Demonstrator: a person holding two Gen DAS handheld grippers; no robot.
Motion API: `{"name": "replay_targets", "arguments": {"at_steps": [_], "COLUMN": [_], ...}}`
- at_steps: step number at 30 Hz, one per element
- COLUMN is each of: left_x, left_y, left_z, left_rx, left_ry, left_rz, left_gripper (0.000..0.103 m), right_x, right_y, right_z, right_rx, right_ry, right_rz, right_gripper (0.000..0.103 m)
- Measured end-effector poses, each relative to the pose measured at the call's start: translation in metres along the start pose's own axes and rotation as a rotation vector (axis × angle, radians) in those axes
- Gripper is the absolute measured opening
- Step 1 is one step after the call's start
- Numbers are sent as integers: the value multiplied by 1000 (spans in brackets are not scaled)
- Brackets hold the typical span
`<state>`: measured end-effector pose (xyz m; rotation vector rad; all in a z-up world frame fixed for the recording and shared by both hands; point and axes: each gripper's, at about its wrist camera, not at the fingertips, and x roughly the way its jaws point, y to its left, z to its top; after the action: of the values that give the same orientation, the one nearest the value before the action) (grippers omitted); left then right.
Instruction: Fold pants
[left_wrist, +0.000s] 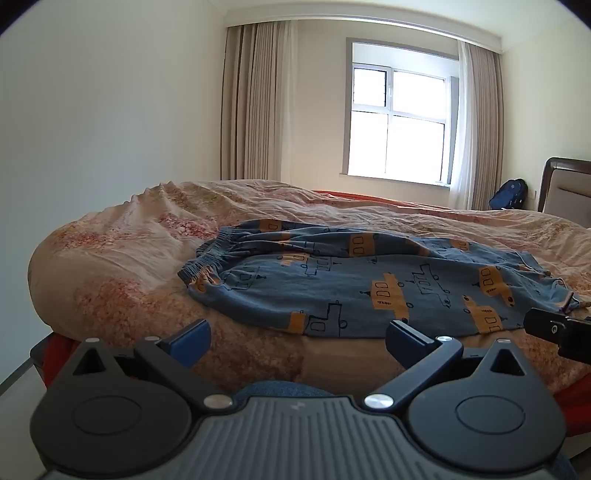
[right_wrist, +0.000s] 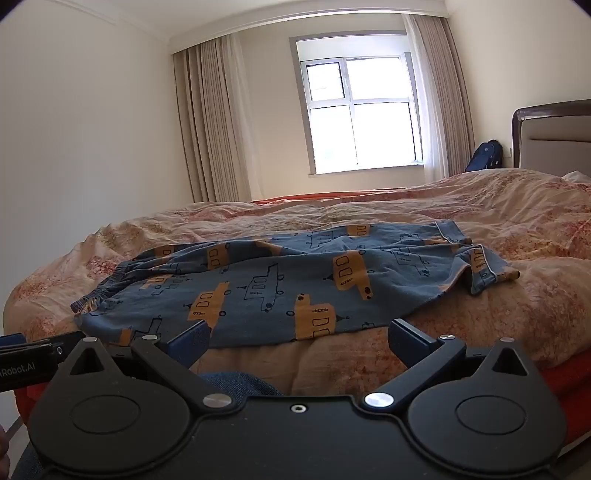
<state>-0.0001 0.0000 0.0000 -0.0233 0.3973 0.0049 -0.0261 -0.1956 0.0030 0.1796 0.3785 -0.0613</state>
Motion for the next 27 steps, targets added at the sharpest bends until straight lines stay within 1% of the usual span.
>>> {"name": "replay_targets", "arguments": {"at_steps": [27], "left_x": [1], "left_y": [2], "left_z": [0], "left_rx": [1], "left_ry": [6], "left_rz": [-4], "left_gripper": [103], "right_x": [-3], "right_y": [-2], "right_z": [1], "right_rx": [7], "right_ry": [-9], "right_rz": [3], "right_gripper": [103]}}
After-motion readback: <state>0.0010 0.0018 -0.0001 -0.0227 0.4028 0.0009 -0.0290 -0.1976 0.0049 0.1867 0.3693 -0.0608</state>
